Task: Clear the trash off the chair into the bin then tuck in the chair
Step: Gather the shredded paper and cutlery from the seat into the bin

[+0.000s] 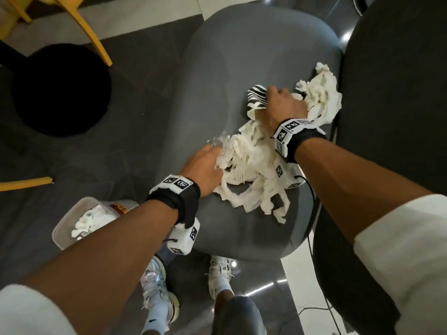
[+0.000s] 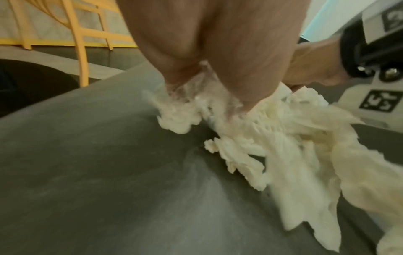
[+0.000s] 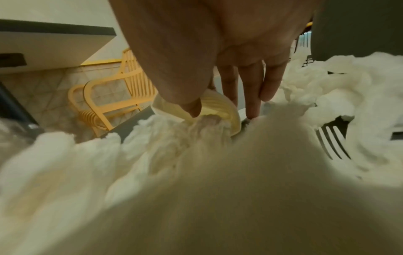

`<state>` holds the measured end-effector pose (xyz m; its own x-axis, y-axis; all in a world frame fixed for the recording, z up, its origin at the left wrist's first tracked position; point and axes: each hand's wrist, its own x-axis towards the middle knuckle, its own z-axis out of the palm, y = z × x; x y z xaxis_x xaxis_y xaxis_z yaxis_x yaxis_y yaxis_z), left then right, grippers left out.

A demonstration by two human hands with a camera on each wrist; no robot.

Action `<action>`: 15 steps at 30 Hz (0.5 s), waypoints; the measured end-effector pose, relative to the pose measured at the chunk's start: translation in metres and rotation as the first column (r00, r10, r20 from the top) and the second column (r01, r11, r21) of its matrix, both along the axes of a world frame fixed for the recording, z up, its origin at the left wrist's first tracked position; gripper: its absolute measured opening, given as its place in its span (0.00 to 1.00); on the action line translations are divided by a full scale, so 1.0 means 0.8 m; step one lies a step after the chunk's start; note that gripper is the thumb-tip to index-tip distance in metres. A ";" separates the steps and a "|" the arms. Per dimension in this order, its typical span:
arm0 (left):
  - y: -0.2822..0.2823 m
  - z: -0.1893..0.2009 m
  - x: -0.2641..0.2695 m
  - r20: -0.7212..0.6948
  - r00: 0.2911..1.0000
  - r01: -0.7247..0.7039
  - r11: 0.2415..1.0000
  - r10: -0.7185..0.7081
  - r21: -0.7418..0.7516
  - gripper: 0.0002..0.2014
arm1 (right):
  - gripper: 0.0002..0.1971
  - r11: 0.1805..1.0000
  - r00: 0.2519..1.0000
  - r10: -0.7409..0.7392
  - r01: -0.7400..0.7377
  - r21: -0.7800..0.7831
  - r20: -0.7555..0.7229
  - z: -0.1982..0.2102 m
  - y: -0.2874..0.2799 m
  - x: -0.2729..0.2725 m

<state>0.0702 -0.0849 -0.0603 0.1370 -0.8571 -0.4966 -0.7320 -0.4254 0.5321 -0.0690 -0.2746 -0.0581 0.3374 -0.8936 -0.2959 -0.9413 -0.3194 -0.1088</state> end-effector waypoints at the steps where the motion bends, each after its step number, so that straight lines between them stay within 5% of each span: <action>1: 0.005 0.007 0.005 -0.024 0.999 -0.023 0.999 0.023 -0.032 0.19 | 0.18 0.999 1.000 0.028 -0.028 -0.026 -0.010 0.003 0.002 0.001; 6: 0.026 0.038 0.032 -0.144 0.971 -0.218 0.960 0.193 -0.179 0.02 | 0.15 0.999 0.994 0.018 -0.014 -0.042 0.107 0.024 0.021 0.019; 11: 0.045 0.055 0.059 -0.287 0.867 -0.462 0.873 0.407 -0.157 0.05 | 0.15 0.955 0.870 0.030 -0.170 0.242 0.492 0.055 0.081 0.067; 15: 0.077 0.055 0.082 -0.329 0.821 -0.531 0.836 0.467 -0.139 0.11 | 0.20 0.836 0.890 0.141 -0.342 0.429 0.434 0.040 0.137 0.084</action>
